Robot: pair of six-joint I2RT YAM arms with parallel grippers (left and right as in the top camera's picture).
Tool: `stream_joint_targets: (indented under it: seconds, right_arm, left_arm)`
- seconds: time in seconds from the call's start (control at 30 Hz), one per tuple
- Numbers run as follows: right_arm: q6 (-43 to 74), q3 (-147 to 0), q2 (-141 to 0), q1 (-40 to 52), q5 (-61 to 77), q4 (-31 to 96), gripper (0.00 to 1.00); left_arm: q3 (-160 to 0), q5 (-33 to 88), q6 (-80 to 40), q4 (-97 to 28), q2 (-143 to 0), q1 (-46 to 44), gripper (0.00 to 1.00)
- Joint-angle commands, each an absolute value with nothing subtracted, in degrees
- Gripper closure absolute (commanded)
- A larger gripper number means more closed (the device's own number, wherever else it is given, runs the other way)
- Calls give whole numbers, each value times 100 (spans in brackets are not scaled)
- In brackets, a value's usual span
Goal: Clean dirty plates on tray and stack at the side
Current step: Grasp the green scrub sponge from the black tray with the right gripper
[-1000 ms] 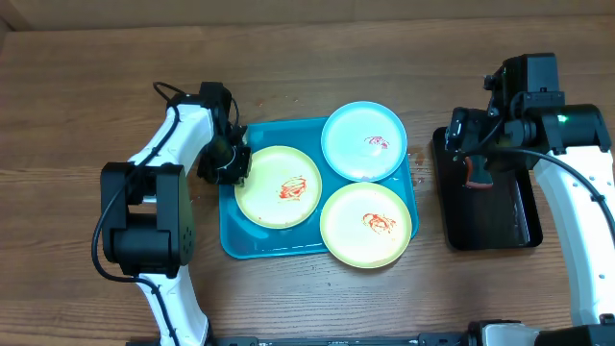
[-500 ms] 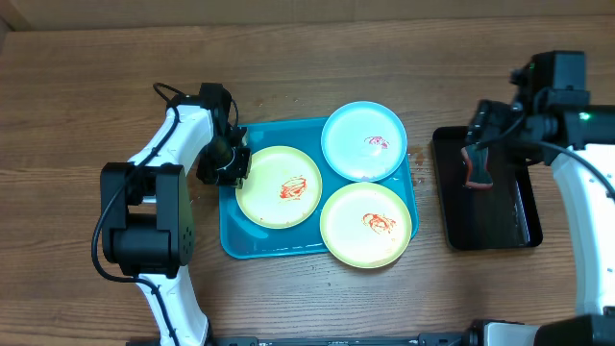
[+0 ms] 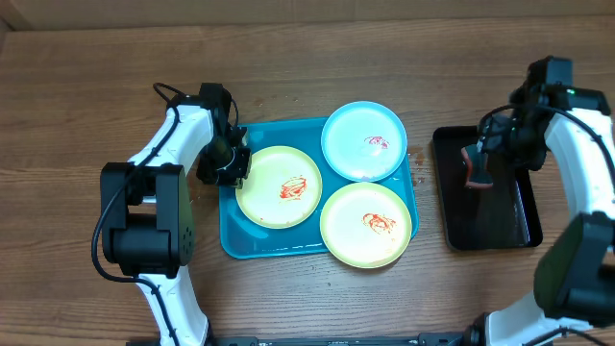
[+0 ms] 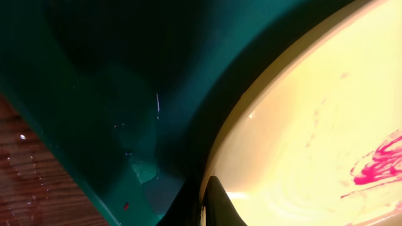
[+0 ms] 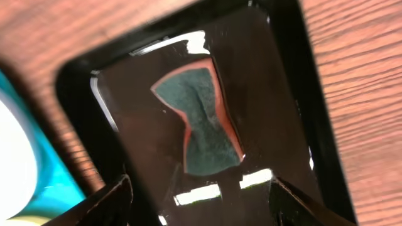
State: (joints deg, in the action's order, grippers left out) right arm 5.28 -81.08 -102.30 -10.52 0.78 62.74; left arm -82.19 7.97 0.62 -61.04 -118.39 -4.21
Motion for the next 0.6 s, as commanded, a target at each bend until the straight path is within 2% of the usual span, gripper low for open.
stream_joint_targets:
  seconds: [0.0, 0.07, 0.23, 0.43, 0.57]
  right_arm:
    - [401, -7920, -10521, -1072, -43, 6097, 29]
    - [401, -7824, -10632, -1072, -45, 5874, 30]
    - [403, -7531, -10667, -1072, -40, 5323, 50]
    - [250, -6958, -10667, -1063, -40, 4737, 51]
    - [252, -6608, -10667, -1061, -38, 4169, 61]
  left_arm:
    - [-8158, 694, 86, -6007, -11904, -454, 96]
    - [-8158, 694, 86, -5992, -11904, -454, 96]
    - [-8158, 694, 86, -5975, -11904, -454, 96]
    - [-8158, 694, 86, -5972, -11904, -454, 96]
    - [-8158, 692, 89, -5961, -11904, -454, 96]
